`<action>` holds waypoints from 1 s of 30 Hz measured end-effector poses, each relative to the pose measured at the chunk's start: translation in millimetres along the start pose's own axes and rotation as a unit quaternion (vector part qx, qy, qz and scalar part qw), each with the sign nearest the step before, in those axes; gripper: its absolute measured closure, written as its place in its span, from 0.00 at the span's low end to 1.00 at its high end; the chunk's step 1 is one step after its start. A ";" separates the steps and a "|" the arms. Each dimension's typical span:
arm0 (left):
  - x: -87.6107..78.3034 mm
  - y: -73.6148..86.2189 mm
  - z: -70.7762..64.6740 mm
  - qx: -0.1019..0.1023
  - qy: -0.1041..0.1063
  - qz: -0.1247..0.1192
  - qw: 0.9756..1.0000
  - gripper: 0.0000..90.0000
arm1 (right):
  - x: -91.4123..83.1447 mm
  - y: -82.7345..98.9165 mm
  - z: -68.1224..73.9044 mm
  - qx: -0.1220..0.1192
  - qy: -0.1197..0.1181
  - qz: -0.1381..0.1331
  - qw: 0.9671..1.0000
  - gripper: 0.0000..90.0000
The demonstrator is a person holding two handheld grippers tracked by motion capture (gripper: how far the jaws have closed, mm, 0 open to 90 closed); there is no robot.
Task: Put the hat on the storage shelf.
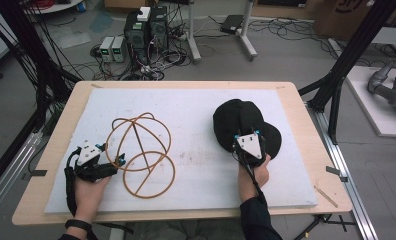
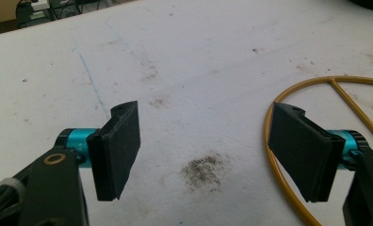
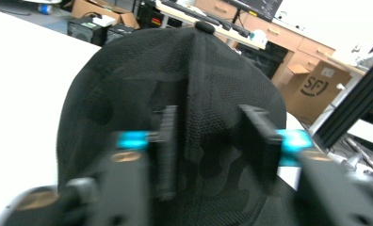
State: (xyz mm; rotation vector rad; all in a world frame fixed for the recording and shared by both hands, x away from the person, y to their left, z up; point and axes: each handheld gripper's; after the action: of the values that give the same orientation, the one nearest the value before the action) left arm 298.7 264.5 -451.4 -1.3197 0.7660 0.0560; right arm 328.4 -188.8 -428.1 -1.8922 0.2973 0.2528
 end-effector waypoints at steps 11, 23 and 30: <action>0.3 -0.1 -0.4 0.002 -0.002 0.000 1.000 0.29 | 9.7 -0.4 -3.2 -0.005 -0.004 0.021 1.000 0.85; 0.5 -0.2 -0.2 -0.001 -0.001 0.001 1.000 0.29 | -0.3 -3.5 -21.3 -0.002 -0.038 -0.003 0.999 0.98; 0.6 -0.3 -0.2 0.000 -0.002 0.002 1.000 0.29 | -16.5 -14.9 -30.8 0.019 -0.070 -0.038 0.997 0.98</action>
State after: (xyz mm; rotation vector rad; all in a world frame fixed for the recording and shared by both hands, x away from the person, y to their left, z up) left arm 299.2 264.0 -451.5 -1.3190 0.7657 0.0610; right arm 318.6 -211.7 -399.4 -1.8346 0.1338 0.3245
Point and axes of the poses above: each handheld gripper's, and its own axes: x roughly forward along the jaws, y roughly out of its underside, z roughly to its left, and after that the axes turned 7 degrees about z, right-handed
